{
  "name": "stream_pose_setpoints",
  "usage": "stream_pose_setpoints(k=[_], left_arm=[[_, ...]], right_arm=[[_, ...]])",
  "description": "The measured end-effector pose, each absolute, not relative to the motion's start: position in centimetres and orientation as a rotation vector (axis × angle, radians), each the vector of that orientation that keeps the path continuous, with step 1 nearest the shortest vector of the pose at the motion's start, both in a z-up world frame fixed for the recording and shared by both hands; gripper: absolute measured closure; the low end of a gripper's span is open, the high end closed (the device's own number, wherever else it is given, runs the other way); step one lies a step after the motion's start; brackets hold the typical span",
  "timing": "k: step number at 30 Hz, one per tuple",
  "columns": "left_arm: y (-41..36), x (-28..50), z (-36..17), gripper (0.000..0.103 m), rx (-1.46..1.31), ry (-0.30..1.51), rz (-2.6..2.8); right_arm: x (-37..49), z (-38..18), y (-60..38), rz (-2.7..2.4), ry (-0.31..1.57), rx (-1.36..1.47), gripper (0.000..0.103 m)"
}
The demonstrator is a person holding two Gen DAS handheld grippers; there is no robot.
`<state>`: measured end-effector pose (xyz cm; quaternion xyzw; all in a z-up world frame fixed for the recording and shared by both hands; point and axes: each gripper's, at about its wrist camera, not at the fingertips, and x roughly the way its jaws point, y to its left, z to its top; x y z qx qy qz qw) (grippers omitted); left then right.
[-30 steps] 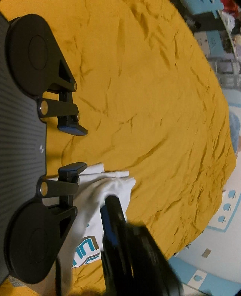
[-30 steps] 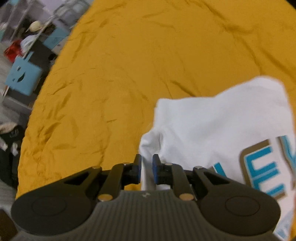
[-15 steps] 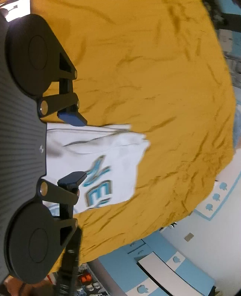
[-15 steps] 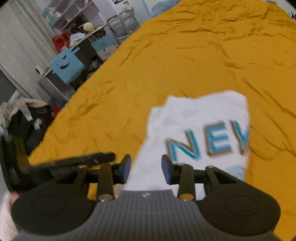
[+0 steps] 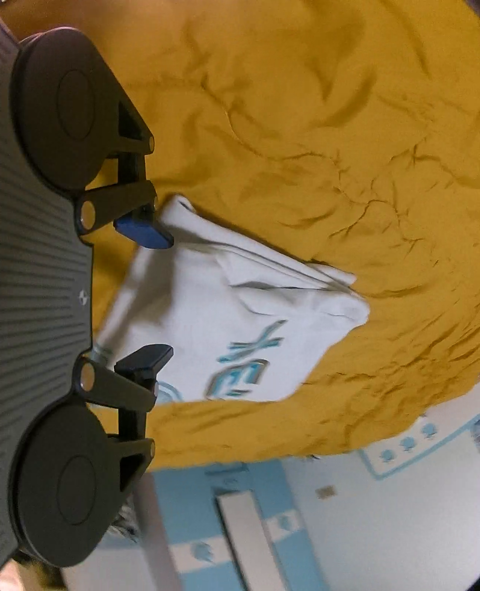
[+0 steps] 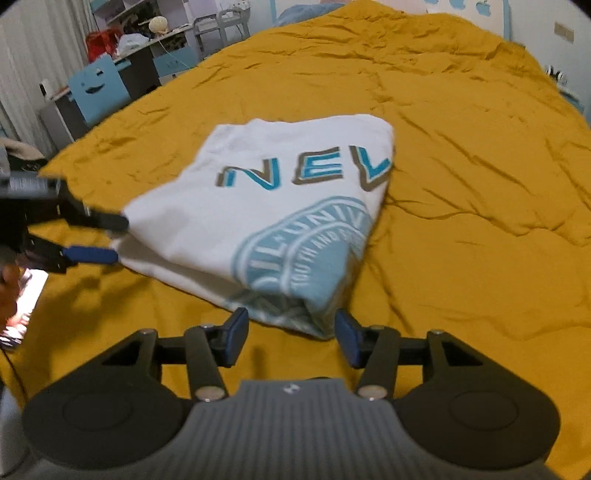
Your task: Fold small clothes
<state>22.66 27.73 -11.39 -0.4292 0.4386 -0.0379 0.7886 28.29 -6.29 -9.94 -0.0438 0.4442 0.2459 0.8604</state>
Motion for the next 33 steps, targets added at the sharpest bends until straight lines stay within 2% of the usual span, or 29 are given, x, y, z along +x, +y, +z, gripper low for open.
stream_pose_setpoints(k=[3,5,6,8,9,10,11,12,13,19,23,28,31,33], left_arm=[[28.0,23.6,-11.6,0.059,-0.925,0.914,-0.053],[28.0,24.0,-11.8,0.082,-0.881,0.907,-0.044],[28.0,24.2,-11.9,0.09,-0.875,0.915,-0.053],[27.8,24.1,-11.2,0.093,-0.866,0.899,-0.064],[27.5,23.9,-10.2,0.093,-0.826,0.876,-0.071],[27.0,23.6,-8.9,0.095,-0.776,0.851,-0.075],[26.5,23.4,-7.5,0.098,-0.724,0.831,-0.079],[26.1,23.1,-6.5,0.099,-0.675,0.825,-0.074],[25.7,23.0,-5.8,0.099,-0.626,0.83,-0.068],[25.2,23.5,-10.1,0.099,-0.478,0.981,0.011],[23.5,23.4,-11.8,0.099,-0.336,1.017,0.033],[23.2,22.7,-12.1,0.098,-0.336,1.02,0.056],[23.8,22.0,-11.3,0.091,-0.332,1.048,0.069],[24.1,21.6,-10.8,0.094,-0.302,1.088,0.13]], right_arm=[[28.9,-10.8,-5.9,0.477,0.913,-0.125,0.054],[29.4,-11.3,-5.8,0.467,0.911,-0.131,0.055],[29.6,-11.5,-5.7,0.47,0.913,-0.127,0.055],[29.9,-12.0,-5.5,0.469,0.917,-0.141,0.058],[30.0,-12.0,-5.5,0.466,0.915,-0.149,0.066],[30.0,-11.7,-5.6,0.46,0.913,-0.147,0.08],[30.0,-11.3,-5.9,0.459,0.913,-0.136,0.086],[29.9,-10.8,-6.1,0.463,0.912,-0.128,0.099],[29.8,-10.3,-6.4,0.472,0.91,-0.136,0.102],[28.8,-12.2,-5.7,0.517,0.931,-0.262,0.103],[28.0,-13.8,-5.0,0.53,0.923,-0.36,0.103],[28.1,-14.6,-6.5,0.508,0.971,-0.31,0.103],[28.0,-14.0,-8.1,0.516,0.976,-0.256,0.103],[27.8,-13.3,-8.7,0.524,0.979,-0.242,0.103]])
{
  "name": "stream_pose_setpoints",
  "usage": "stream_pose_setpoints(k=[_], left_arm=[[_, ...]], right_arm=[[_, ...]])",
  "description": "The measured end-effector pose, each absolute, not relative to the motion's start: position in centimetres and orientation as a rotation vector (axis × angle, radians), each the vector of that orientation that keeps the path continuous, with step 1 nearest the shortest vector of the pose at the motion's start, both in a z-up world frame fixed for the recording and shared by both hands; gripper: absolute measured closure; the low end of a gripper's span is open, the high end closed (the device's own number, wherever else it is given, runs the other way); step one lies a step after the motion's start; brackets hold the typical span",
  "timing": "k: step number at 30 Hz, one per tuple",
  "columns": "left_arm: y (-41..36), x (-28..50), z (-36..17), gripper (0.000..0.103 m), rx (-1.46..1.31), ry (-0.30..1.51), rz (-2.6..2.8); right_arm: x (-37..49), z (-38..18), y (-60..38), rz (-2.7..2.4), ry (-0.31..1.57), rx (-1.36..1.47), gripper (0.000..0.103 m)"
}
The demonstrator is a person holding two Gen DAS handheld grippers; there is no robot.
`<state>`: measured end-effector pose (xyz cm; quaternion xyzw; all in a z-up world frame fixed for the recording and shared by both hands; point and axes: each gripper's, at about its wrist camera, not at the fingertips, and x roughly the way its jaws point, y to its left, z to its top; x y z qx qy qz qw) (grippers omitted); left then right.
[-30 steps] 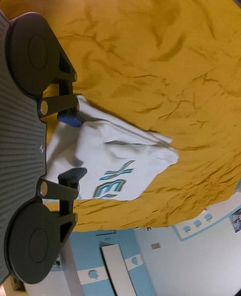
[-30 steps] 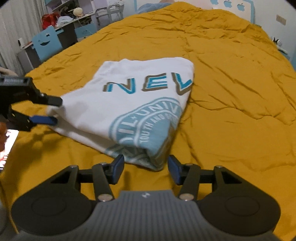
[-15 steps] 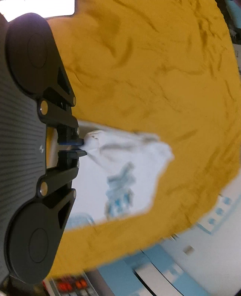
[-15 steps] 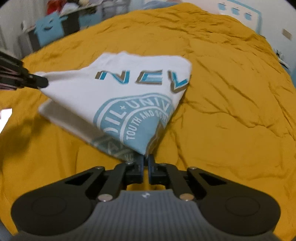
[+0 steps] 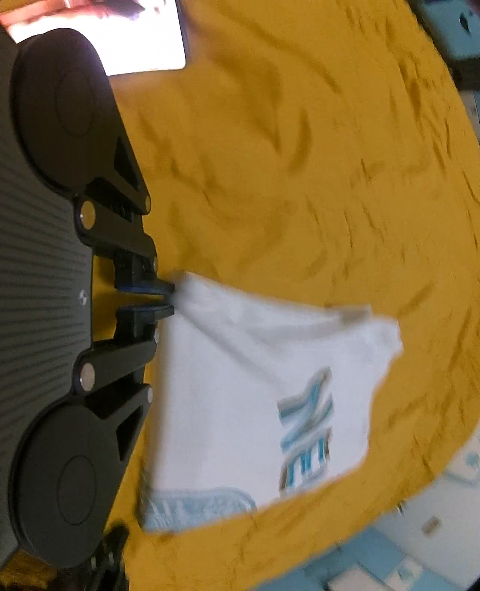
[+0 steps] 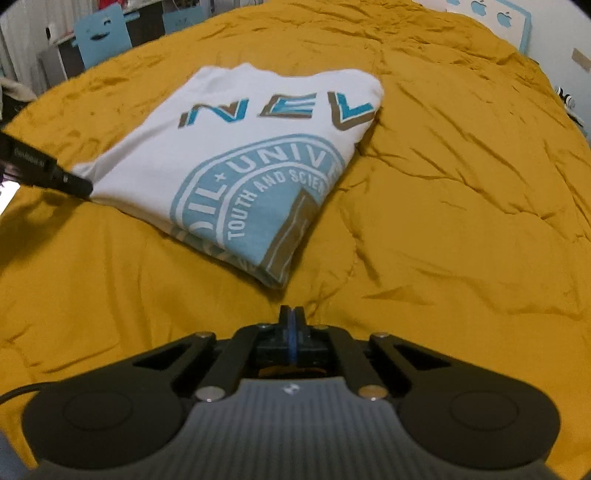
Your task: Fold small clothes
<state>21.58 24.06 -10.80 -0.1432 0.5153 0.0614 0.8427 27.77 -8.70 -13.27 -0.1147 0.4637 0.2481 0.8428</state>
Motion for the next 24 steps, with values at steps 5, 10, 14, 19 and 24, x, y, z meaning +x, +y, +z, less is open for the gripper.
stream_pose_setpoints(k=[5,10,14,19,24], left_arm=[[24.9,20.6,-7.5,0.093,-0.303,1.006,0.093],[24.7,23.2,-4.5,0.082,-0.368,0.872,-0.011],[24.5,27.0,-5.9,0.06,-0.405,0.841,-0.037],[25.0,30.3,-10.3,0.086,-0.466,0.893,-0.043],[24.0,29.4,-9.7,0.101,-0.327,0.811,-0.051]], right_arm=[[28.0,-11.0,-9.7,0.515,0.941,-0.194,0.103],[29.8,-8.7,-9.6,0.501,0.891,-0.107,0.099],[31.9,-8.5,-9.0,0.486,0.876,-0.039,0.078],[32.8,-9.1,-8.3,0.49,0.883,-0.014,0.078],[33.3,-10.0,-8.7,0.485,0.902,-0.009,0.078]])
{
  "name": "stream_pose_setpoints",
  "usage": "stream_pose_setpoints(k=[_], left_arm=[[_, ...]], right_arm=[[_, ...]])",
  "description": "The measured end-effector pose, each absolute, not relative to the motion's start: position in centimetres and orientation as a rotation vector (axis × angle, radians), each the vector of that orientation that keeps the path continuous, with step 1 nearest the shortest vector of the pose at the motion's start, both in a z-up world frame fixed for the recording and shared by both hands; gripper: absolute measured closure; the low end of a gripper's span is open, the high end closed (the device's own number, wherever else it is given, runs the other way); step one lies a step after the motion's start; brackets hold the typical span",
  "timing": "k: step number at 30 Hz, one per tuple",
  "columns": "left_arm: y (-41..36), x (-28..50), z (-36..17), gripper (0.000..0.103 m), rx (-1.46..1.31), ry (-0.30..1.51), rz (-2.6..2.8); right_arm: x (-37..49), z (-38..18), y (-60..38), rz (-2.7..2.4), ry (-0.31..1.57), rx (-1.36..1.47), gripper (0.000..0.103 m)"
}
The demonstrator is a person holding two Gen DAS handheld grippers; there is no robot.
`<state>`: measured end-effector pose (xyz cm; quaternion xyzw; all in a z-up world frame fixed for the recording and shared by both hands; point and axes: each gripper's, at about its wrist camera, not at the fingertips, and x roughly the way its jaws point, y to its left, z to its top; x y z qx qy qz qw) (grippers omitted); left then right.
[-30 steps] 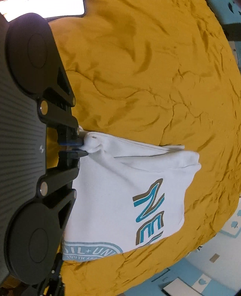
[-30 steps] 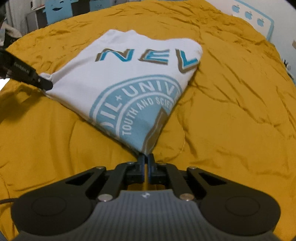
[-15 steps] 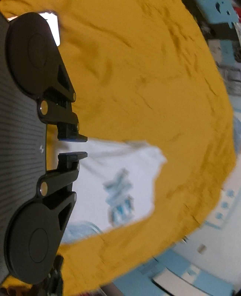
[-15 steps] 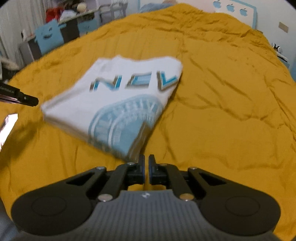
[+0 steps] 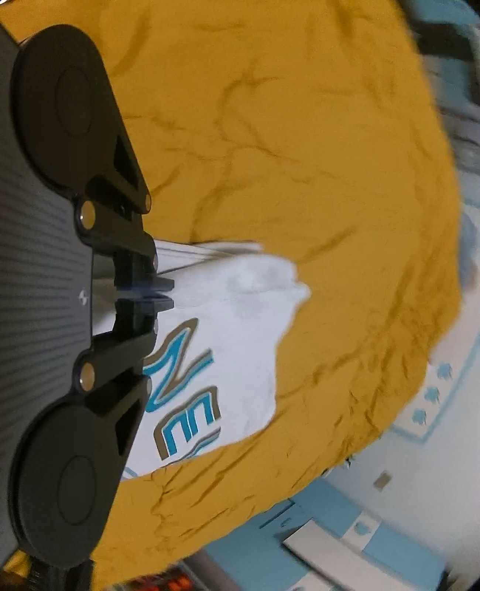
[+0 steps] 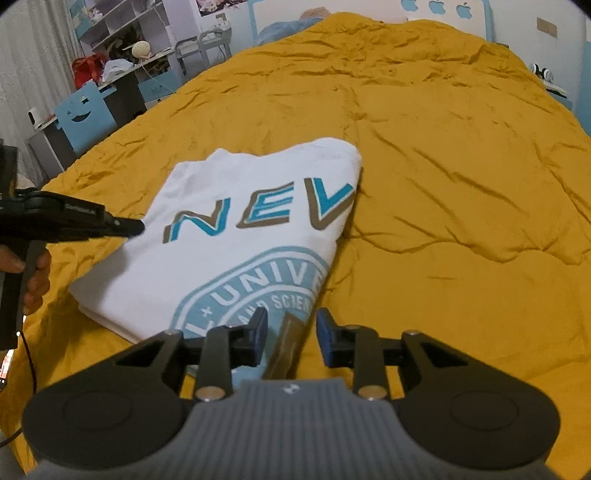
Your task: Fold small clothes
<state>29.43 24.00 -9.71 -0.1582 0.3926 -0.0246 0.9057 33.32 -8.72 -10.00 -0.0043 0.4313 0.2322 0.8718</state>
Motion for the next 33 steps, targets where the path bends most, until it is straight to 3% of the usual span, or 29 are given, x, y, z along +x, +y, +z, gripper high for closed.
stream_pose_setpoints(k=[6,15,18,22,28,33], left_arm=[[21.4,30.5,-12.5,0.101,-0.031,0.888,-0.026],[21.4,28.1,-8.3,0.096,-0.079,0.811,-0.002],[20.0,26.2,-7.3,0.096,-0.052,0.795,-0.058],[18.6,24.3,-9.3,0.101,0.017,0.877,-0.067],[18.4,22.5,-13.7,0.101,0.026,0.953,-0.032],[18.8,22.6,-13.0,0.1,0.007,0.974,-0.032]], right_arm=[[33.5,-11.2,-8.3,0.513,0.921,0.006,0.078],[33.0,-9.0,-8.8,0.514,0.86,0.01,0.078],[32.5,-8.7,-7.9,0.556,0.837,0.011,0.095],[31.7,-11.4,-6.4,0.569,0.901,-0.038,0.095],[30.6,-15.5,-5.8,0.573,0.948,-0.097,0.1],[31.4,-15.1,-6.0,0.564,0.996,-0.067,0.101]])
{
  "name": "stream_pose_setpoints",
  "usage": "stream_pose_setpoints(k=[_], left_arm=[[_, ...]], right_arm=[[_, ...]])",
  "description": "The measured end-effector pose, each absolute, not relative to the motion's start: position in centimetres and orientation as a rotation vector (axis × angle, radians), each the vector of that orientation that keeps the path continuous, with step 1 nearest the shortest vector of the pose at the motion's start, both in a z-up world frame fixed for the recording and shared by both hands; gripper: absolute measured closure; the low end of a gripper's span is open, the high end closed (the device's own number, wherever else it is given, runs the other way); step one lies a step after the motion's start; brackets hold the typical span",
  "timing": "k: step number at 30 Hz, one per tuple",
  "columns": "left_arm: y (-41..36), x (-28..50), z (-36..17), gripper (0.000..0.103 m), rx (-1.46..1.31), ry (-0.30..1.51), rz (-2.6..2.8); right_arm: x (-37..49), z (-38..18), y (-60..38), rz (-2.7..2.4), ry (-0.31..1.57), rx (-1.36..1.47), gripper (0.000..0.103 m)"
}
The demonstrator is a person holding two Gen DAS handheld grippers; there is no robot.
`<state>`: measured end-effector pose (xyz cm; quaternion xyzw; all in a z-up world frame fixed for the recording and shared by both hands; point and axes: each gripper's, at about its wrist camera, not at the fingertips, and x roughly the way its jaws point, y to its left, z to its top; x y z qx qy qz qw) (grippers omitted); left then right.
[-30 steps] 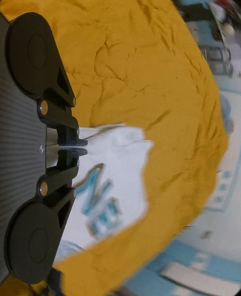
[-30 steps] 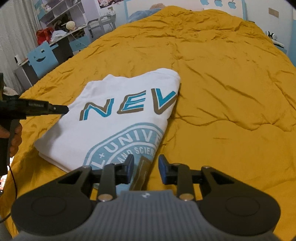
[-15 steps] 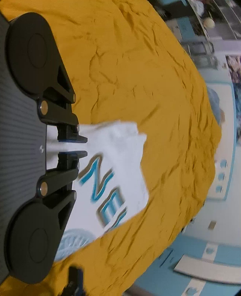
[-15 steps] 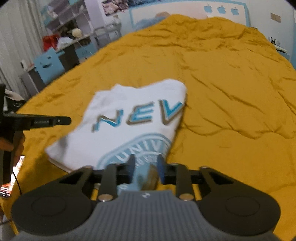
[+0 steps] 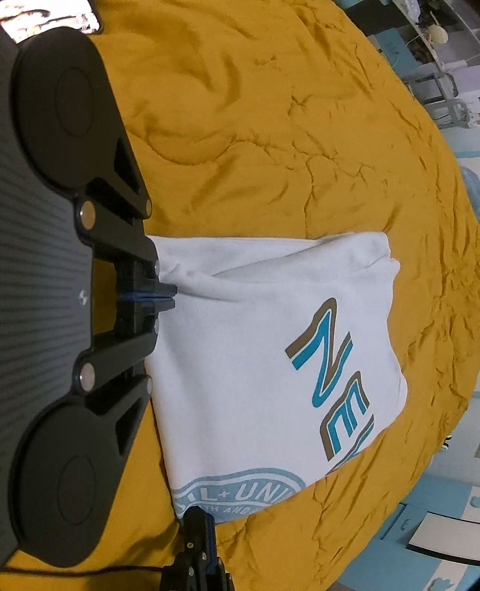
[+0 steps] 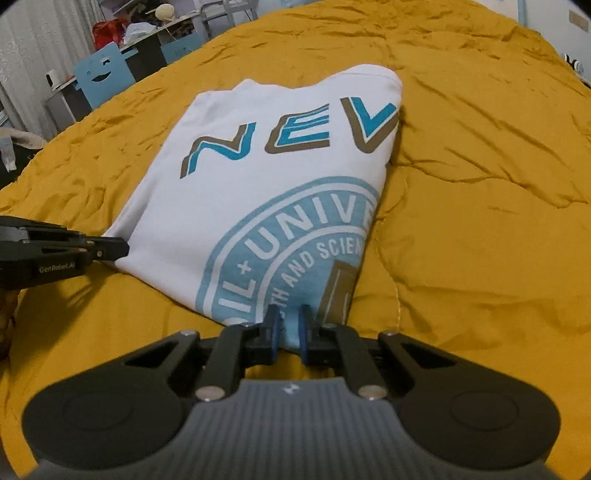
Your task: Fold small clothes
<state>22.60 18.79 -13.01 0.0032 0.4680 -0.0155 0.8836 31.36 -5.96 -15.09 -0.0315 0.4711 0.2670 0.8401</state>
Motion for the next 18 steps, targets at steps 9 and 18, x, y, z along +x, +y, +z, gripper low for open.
stream_pose_setpoints(k=[9,18], left_arm=[[20.7,24.2,-7.2,0.078,-0.077,0.843,-0.086],[24.8,30.8,-7.7,0.028,-0.266,0.782,-0.051]], right_arm=[[33.0,-9.9,-8.7,0.566,0.938,0.054,0.082],[38.6,-9.0,-10.8,0.516,0.918,0.224,0.043]])
